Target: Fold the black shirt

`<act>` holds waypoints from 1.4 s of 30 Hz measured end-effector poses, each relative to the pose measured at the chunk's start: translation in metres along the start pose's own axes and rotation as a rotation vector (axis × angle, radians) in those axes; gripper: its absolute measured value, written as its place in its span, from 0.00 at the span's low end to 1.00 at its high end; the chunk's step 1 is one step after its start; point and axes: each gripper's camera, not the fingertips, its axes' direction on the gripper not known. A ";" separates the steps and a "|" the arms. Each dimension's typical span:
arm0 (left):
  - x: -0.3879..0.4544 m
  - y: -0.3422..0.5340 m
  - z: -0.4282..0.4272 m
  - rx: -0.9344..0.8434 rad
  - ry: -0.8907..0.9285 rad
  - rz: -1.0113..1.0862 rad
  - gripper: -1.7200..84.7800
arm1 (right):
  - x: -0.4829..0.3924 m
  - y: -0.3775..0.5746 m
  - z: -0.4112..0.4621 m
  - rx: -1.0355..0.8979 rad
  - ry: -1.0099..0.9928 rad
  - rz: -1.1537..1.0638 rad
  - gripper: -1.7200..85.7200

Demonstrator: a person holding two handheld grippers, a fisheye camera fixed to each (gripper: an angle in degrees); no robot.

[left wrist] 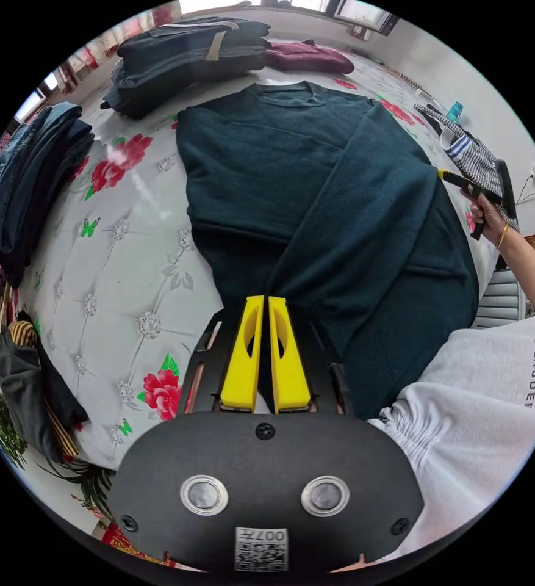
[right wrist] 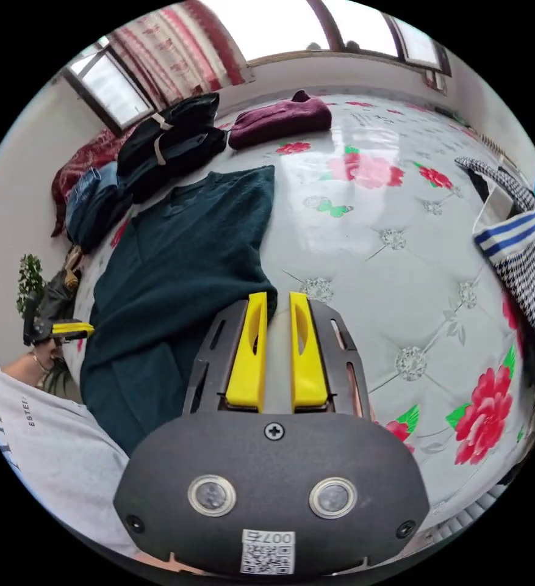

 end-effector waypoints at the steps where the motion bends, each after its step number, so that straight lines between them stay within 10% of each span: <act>1: 0.000 0.001 -0.001 0.006 0.001 -0.006 0.06 | 0.002 -0.001 -0.003 -0.003 0.002 0.017 0.06; 15: -0.036 0.165 -0.039 -0.002 0.323 -0.239 0.13 | 0.021 0.173 -0.125 -0.195 -0.248 0.244 0.10; 32: 0.022 0.170 0.007 -0.230 0.279 0.061 0.03 | 0.014 0.168 -0.062 -0.591 -0.199 0.097 0.03; 42: -0.079 0.138 -0.063 0.129 0.750 -0.107 0.01 | 0.073 0.093 -0.189 -0.181 -0.605 0.221 0.02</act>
